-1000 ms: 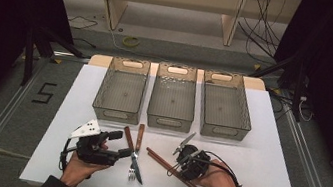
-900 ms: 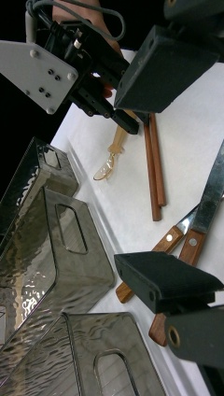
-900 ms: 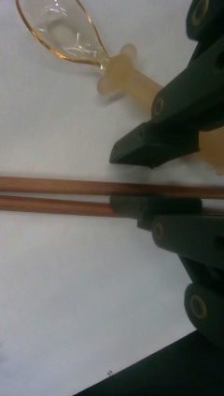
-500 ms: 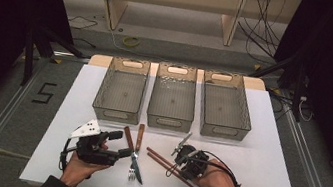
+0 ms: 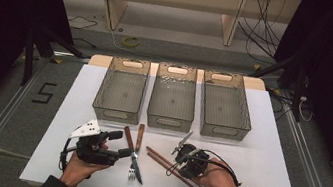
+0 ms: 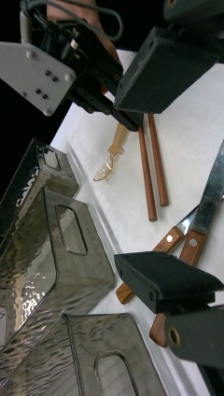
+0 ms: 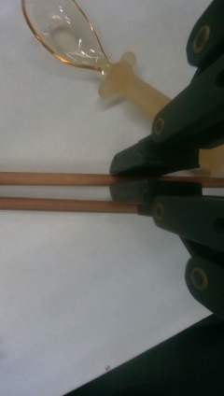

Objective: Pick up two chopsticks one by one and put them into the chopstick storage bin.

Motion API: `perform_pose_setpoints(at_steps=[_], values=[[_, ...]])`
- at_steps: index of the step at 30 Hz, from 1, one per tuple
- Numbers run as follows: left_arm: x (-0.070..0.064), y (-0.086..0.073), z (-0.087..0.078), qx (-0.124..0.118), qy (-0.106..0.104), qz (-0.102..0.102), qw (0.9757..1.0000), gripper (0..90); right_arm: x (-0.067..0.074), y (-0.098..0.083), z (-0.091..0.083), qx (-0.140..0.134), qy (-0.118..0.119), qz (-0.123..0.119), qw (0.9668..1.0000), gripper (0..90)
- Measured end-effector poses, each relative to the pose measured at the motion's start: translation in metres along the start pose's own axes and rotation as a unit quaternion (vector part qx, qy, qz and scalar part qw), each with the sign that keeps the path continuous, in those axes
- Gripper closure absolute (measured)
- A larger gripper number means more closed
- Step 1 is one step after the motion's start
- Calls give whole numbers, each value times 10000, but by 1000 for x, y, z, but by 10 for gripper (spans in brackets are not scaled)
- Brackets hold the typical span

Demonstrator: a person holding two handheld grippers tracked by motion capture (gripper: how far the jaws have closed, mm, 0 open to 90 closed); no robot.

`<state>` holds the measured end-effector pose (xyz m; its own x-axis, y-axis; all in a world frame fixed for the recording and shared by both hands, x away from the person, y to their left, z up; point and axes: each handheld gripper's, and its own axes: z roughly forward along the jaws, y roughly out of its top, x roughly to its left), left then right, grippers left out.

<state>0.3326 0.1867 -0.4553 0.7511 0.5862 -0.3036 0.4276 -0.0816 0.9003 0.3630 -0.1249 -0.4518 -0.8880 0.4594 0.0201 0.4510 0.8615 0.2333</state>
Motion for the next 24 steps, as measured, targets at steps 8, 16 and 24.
perform_pose_setpoints(at_steps=[8, 16, 24], values=[[2, 1, 2, 87, -20, 12, 10000, 205, 0, -2, -24, -415, 126, -27, 9991, 855], [5, 7, 12, 513, -226, 116, 9984, 207, 8, 0, -39, -610, 151, -314, 9975, 855], [0, 19, 29, 1232, -372, 684, 9893, 204, 12, 4, -41, -613, 124, -643, 9960, 855]])
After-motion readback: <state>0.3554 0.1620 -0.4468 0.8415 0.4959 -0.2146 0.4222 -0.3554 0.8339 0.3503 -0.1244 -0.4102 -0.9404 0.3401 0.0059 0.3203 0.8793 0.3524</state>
